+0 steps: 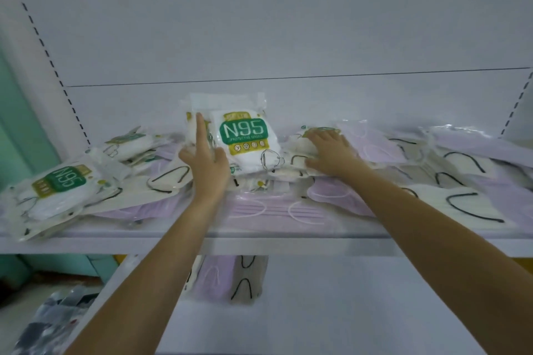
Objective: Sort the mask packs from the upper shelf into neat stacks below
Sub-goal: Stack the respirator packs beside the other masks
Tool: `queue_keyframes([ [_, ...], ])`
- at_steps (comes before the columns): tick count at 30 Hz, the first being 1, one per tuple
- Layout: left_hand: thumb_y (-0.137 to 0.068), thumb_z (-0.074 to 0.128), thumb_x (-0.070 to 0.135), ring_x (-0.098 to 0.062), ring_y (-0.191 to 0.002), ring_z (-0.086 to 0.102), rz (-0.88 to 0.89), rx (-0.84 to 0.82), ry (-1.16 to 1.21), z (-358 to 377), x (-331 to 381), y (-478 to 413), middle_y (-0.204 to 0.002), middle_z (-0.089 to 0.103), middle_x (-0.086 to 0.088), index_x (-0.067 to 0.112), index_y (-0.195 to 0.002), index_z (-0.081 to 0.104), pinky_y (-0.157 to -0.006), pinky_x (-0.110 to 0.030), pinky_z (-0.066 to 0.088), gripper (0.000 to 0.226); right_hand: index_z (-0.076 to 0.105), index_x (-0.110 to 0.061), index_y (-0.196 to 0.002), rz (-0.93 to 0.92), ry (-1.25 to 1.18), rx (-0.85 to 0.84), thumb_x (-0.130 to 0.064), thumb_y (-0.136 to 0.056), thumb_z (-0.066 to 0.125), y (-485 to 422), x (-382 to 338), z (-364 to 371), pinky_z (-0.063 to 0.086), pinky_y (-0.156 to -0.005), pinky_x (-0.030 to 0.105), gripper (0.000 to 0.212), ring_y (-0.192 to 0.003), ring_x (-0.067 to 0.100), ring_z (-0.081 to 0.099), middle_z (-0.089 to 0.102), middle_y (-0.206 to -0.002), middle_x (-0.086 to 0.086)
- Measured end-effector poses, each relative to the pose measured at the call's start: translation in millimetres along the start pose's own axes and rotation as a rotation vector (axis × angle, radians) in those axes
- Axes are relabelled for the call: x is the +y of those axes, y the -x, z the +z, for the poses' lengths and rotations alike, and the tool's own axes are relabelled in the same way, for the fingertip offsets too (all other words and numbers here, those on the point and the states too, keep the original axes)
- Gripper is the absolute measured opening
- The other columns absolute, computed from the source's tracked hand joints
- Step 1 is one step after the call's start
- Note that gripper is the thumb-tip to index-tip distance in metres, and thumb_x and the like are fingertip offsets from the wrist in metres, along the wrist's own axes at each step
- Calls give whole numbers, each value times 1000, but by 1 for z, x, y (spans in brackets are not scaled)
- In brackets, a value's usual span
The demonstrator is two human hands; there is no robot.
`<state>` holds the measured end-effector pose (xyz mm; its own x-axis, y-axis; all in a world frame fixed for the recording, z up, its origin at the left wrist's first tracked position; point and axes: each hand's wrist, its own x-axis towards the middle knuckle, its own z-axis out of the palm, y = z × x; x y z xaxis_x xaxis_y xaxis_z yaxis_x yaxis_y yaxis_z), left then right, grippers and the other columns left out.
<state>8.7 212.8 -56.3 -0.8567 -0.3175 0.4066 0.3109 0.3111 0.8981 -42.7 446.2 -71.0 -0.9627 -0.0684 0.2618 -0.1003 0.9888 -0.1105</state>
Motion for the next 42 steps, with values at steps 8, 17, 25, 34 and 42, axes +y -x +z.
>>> queue_keyframes([
  [8,-93,29,-3,-32,-126,43,-75,-52,-107,-4,-4,-8,-143,13,-17,31,-139,43,-105,-27,36,58,51,-16,-127,164,116,42,-8,-89,44,-36,-8,17,38,-97,45,39,-124,32,44,48,-132,11],
  [17,-98,39,19,-13,-96,44,-157,-111,-34,-8,5,-9,-137,25,-11,19,-134,49,-95,-19,34,37,61,-15,-84,145,-1075,566,2,-92,43,-3,-20,-18,39,-61,18,26,-62,0,51,60,-79,-1],
  [25,-50,57,80,-16,-112,56,-437,-127,376,-26,-9,-24,-134,49,-1,20,-136,44,-84,-36,50,105,60,-24,-77,-413,-1027,207,3,-92,49,37,-59,-12,25,-113,32,34,-134,14,36,57,-121,-8],
  [34,-84,57,38,-8,-88,65,-166,-440,493,-44,20,0,-99,71,3,19,-101,63,-72,-22,49,26,49,-33,-66,-682,-770,176,-22,-84,38,55,-68,-71,-4,-114,15,24,-135,-9,20,50,-118,-41],
  [42,-91,51,3,1,-73,64,-114,-78,467,-64,9,56,-88,65,7,22,-94,58,-59,-17,49,21,43,-43,-128,-227,-1296,73,-24,-95,39,86,-105,-47,14,-113,31,37,-136,-1,14,16,-152,-18],
])
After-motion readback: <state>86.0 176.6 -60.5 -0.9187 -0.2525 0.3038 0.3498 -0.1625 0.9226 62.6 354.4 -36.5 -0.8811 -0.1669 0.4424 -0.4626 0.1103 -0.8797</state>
